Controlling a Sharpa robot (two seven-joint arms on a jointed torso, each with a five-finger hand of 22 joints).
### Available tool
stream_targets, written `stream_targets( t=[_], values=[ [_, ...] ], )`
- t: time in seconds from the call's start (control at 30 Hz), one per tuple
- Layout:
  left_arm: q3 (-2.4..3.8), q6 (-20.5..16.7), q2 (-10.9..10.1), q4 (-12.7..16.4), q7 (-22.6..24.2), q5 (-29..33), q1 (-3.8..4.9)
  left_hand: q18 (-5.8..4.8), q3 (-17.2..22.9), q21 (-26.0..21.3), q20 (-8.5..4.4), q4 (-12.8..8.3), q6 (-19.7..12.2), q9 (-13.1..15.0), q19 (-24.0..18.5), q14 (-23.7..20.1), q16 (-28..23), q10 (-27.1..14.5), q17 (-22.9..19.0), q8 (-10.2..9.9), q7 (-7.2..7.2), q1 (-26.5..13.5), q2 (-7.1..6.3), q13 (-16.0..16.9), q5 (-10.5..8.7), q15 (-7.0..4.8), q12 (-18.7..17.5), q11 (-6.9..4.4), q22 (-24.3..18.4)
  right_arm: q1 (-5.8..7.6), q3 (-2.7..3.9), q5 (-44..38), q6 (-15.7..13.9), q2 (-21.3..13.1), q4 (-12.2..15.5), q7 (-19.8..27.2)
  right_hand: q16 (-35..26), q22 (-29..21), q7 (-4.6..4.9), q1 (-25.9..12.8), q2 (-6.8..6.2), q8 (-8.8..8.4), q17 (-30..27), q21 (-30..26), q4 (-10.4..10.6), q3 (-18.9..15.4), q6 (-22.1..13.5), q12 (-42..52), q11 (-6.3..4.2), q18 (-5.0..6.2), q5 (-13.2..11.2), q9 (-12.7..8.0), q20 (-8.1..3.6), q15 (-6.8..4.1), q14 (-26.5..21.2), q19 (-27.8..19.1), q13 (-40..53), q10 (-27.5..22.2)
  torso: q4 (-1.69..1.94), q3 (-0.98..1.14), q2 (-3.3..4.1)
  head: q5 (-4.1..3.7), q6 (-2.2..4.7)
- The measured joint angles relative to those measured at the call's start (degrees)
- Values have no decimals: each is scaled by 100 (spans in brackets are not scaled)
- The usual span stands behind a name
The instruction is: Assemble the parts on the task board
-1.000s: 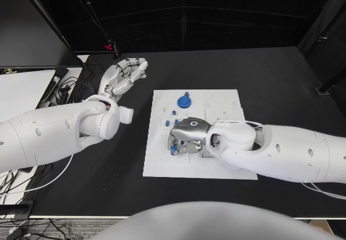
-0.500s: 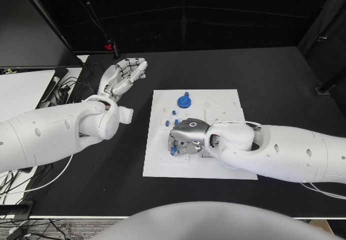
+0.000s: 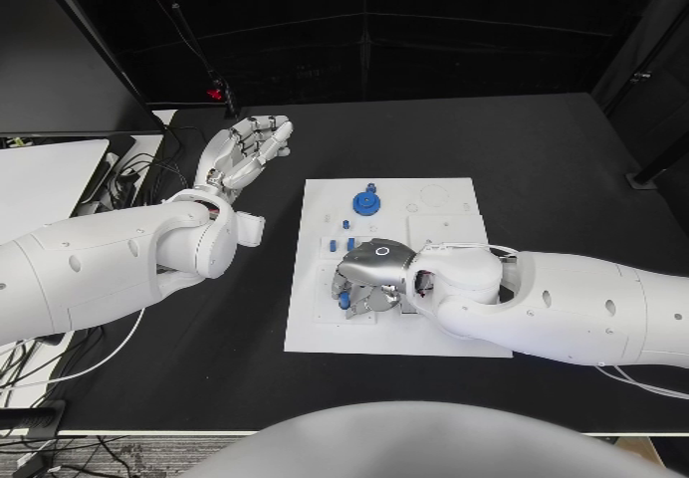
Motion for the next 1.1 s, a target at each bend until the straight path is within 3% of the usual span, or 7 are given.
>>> stream_targets(
  t=[0.3, 0.37, 0.53, 0.7, 0.83, 0.97, 1.1],
  values=[
    [0, 4, 7, -6, 0, 1, 0, 0, 0, 0, 0, 0, 0, 0, 0, 0, 0, 0, 1, 0, 0, 0, 0, 0, 0, 0, 0, 0, 0, -37, -7, -3, -402, -118, 60, 8, -221, 0, 47, -790, -411, 0, 0, -194, 27, -267, -376, 29, 11, 92, 0, 13, 49, 0, 0, -49, 27, -111, 0, -1, -1, -10, 0],
    [0, 6, 8, -7, 0, 1, 0, 0, 0, 0, 0, 0, 0, 0, 0, 0, 0, 0, 1, 0, 0, 1, -1, 0, 0, 0, 0, 0, 0, -47, -7, 79, -663, -181, 80, 34, -251, 0, 75, -926, -533, 0, 0, -195, 29, -282, -404, 29, 49, 92, 0, 13, 49, 12, 12, -49, 26, -149, 0, 0, -1, -11, 0],
    [0, 10, 10, -14, 0, 1, -3, 0, 0, 0, 0, 0, 0, 0, 0, 0, 0, 0, 1, 0, 0, 1, -1, 1, 0, 0, 0, 0, 0, -54, -8, 434, -1330, -365, 181, 130, -251, 0, 126, -1081, -626, 0, 0, -195, 23, -259, -476, 51, 92, 92, 0, 20, 49, 41, 0, -49, 26, -192, 0, 0, -4, -15, 0],
    [0, 21, 14, -23, 0, 1, -18, 0, 0, 0, 0, 0, -12, 0, 0, 0, 28, 0, -9, 22, -12, 25, 22, -4, 0, 0, 28, 0, 0, -42, -1, 1458, -2146, -889, 501, 393, -363, 0, 188, -1112, -652, 0, -129, -332, 28, -197, -651, 51, 143, 91, 0, 20, 122, 84, 2, -122, 26, -329, 0, 4, -11, -44, 0],
    [0, 28, 16, -26, 0, 2, -20, 0, 0, 0, 0, 0, -21, 0, 0, 0, 28, 0, -11, 22, -21, 25, 21, -4, 0, 0, 27, 0, 1, 106, -2, 2627, -2527, -1351, 763, 652, -420, 0, 222, -1218, -546, 0, -249, -465, 27, -197, -708, 95, 160, 104, 31, 20, 179, 123, 0, -179, 28, -428, 9, 7, -13, -64, 0],
    [0, 30, 9, -26, 0, 3, -25, 0, 0, 0, 0, 0, -21, 0, 0, 0, 27, 0, -11, 22, -21, 25, 20, -4, 0, 0, 27, 0, 1, 309, 9, 3874, -2680, -1847, 982, 821, -967, 0, 213, -1297, -165, 105, -1254, -1267, -22, -246, -707, 341, 121, 343, 31, 42, 179, 133, -88, -657, 83, -351, 10, 5, -14, -96, 0],
    [0, 30, 38, -30, 0, 3, -26, 0, 0, 0, 0, 0, -21, -5, 0, 0, 25, 0, -10, 22, -21, 25, 20, -4, 0, 0, 27, 0, 1, 390, 7, 4942, -2690, -2254, 1106, 910, -1438, -34, 68, -1353, 79, 134, -1974, -1982, -14, -386, -777, 851, -23, 450, 121, 45, 86, 18, -354, -1065, 301, 240, 24, 5, -14, -195, 0]
  ],
)
